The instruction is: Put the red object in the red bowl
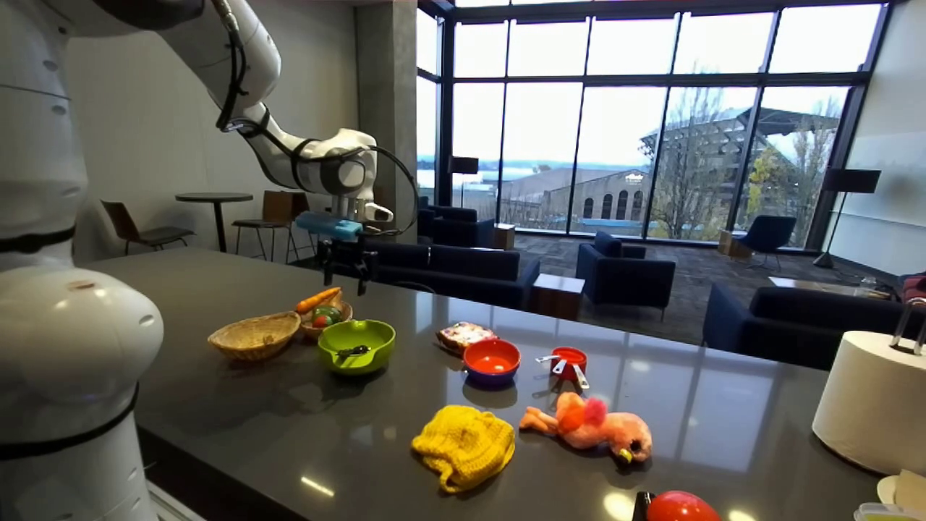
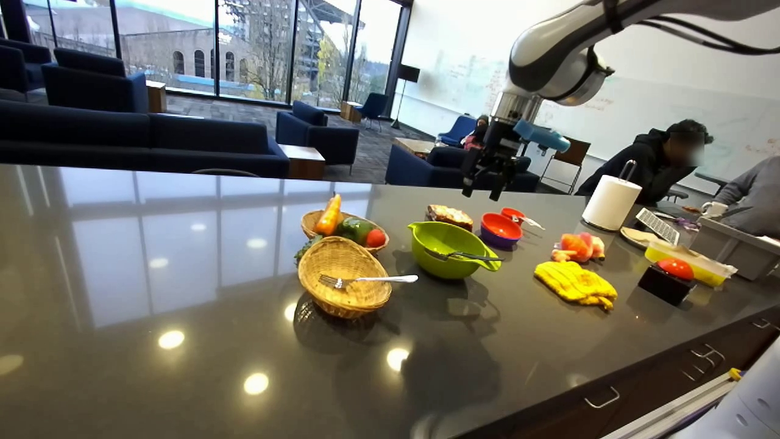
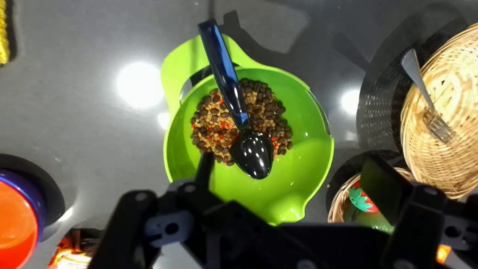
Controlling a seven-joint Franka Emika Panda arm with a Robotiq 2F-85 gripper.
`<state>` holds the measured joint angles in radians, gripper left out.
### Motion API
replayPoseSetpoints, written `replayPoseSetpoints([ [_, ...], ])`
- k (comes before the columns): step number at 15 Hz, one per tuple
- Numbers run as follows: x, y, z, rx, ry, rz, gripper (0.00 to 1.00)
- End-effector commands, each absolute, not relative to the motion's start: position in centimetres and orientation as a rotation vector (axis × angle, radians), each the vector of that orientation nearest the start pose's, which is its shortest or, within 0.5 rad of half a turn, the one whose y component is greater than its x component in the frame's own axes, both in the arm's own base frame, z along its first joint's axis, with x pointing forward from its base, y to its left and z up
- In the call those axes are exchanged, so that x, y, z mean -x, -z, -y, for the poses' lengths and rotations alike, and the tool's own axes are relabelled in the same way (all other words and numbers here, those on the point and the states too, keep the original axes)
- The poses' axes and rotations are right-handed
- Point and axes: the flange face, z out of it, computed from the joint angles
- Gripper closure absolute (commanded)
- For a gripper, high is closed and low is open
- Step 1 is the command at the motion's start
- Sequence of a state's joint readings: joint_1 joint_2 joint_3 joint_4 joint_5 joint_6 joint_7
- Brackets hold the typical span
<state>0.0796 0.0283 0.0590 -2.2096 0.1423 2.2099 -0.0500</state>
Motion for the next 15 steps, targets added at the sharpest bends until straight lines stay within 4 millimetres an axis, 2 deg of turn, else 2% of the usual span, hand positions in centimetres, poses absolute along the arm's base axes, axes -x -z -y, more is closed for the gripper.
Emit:
replayPoseSetpoints([
  [1, -56.4, -35.6, -9.2, 3.002, -0.062, 0.255, 0.0],
  [8, -62.8, -33.5, -10.9, 2.954, -0.079, 0.364, 0.0],
  [15, -67.5, -30.7, -12.6, 2.925, -0.148, 0.39, 0.0],
])
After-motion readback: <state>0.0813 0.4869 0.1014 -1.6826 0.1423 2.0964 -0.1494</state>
